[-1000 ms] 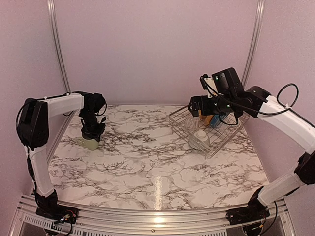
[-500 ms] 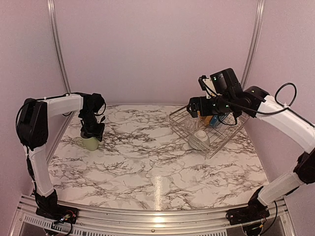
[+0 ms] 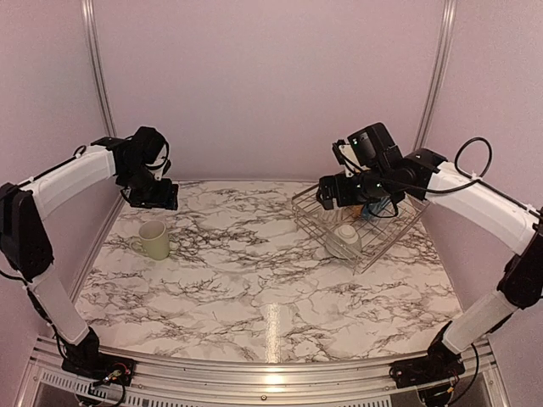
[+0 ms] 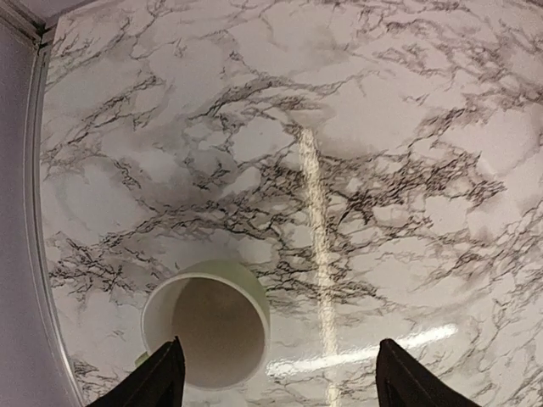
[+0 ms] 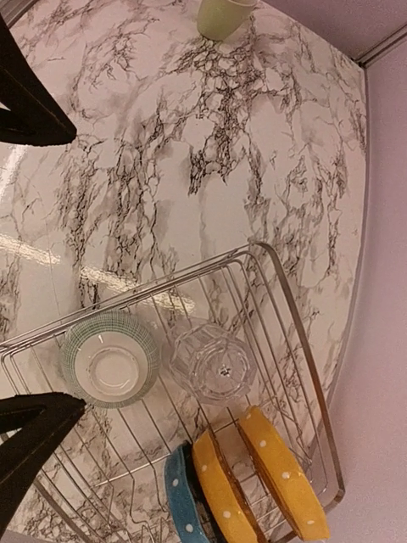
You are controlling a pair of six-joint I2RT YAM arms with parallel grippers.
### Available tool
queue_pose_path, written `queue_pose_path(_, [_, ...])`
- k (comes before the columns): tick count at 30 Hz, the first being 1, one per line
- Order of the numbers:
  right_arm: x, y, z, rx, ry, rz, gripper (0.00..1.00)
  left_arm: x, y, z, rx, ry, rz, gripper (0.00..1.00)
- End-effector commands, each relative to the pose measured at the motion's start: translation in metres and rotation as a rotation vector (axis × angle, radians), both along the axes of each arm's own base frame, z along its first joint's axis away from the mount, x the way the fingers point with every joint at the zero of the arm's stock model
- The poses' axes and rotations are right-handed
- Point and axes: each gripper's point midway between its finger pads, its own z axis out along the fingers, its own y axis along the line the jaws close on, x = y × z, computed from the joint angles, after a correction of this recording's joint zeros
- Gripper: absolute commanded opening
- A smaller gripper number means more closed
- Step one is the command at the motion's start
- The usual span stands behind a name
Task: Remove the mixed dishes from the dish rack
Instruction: Place the cup at the center of the board, then grab the cup from the dish rack.
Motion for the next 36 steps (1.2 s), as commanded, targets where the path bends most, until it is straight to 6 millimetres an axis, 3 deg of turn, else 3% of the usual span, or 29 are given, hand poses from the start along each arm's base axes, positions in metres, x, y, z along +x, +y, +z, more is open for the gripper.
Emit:
queue_pose_path(1, [0.003, -0.008, -0.011, -0.067, 0.032, -0.048, 0.98, -0.011, -0.052, 0.059, -0.276, -0.219, -0.016, 0.82])
queue_pose_path(4, [0.007, -0.020, -0.027, -0.143, 0.067, -0.090, 0.98, -0.031, -0.106, 0.086, -0.455, -0.308, -0.135, 0.83])
queue_pose_path(8, [0.015, -0.038, -0.043, -0.168, 0.108, -0.140, 0.97, -0.046, -0.137, 0.109, -0.481, -0.391, -0.188, 0.84])
queue_pose_path(13, [0.030, -0.065, -0.065, -0.114, 0.145, -0.203, 0.99, -0.067, -0.173, 0.111, -0.573, -0.401, -0.242, 0.88])
queue_pose_path(18, [0.062, -0.059, -0.074, -0.070, 0.073, -0.180, 0.98, -0.083, -0.196, 0.094, -0.593, -0.407, -0.280, 0.93])
queue_pose_path(20, [0.078, -0.059, -0.077, -0.072, 0.087, -0.191, 0.99, -0.088, -0.201, 0.088, -0.571, -0.389, -0.305, 0.95])
queue_pose_path(24, [0.102, -0.045, -0.081, -0.051, 0.075, -0.145, 0.98, -0.092, -0.185, 0.078, -0.430, -0.431, -0.270, 0.99])
queue_pose_path(30, [0.134, -0.042, -0.109, -0.105, 0.098, -0.160, 0.97, -0.104, -0.169, 0.077, -0.422, -0.440, -0.261, 0.99])
queue_pose_path(36, [0.152, -0.046, -0.124, -0.125, 0.106, -0.230, 0.96, -0.108, -0.165, 0.083, -0.460, -0.460, -0.247, 0.99])
